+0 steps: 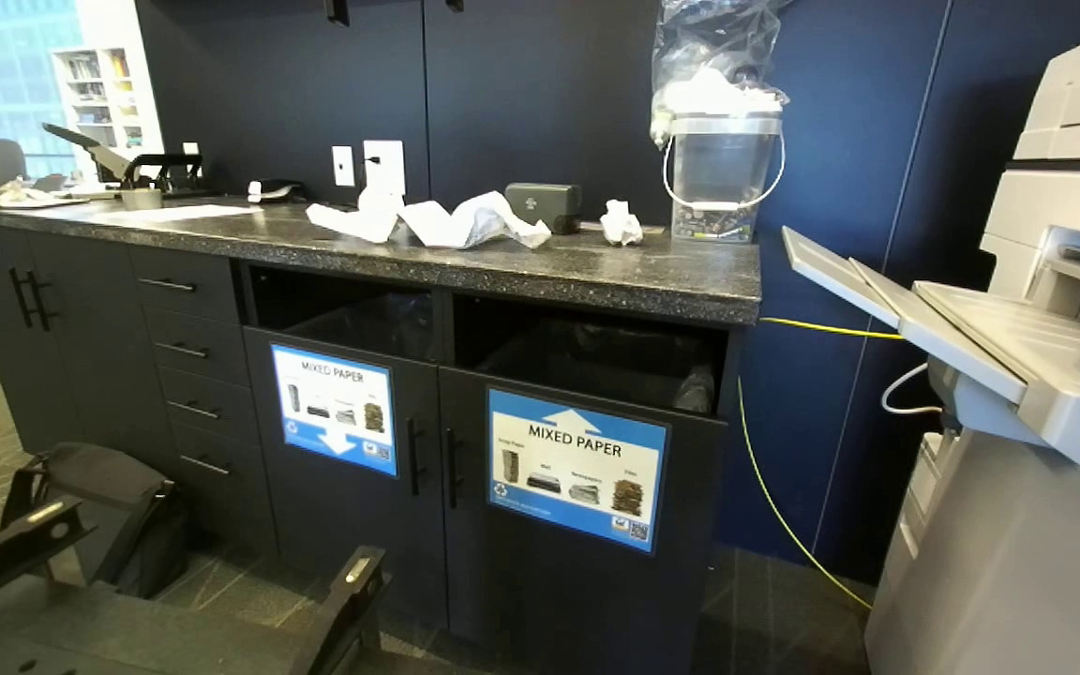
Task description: Put the tissues inside the rubbish bin.
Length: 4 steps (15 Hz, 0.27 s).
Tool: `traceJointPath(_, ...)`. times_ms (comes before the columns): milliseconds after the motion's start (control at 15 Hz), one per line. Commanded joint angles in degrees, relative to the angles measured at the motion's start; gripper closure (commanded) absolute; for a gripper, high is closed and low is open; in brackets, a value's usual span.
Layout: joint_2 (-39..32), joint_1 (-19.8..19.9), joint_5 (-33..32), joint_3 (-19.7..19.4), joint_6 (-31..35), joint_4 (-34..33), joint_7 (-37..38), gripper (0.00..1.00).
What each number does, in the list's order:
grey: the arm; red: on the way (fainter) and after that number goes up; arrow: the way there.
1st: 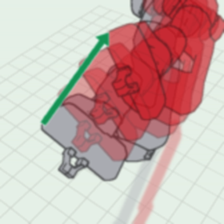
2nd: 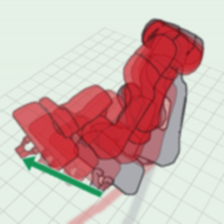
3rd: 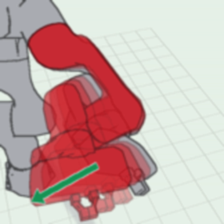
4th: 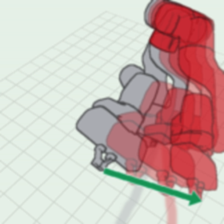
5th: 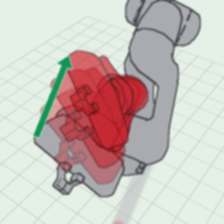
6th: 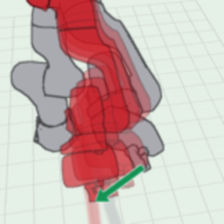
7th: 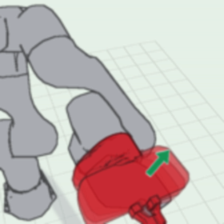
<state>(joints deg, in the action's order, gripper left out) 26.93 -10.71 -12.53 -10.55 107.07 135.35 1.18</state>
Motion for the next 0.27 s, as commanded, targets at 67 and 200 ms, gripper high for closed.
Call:
traceJointPath(67, -0.6, 4.4, 1.8, 3.8, 0.3, 0.0, -1.6, 0.00)
traceJointPath(200, -0.7, 4.4, 1.8, 3.8, 0.3, 0.0, -1.6, 0.00)
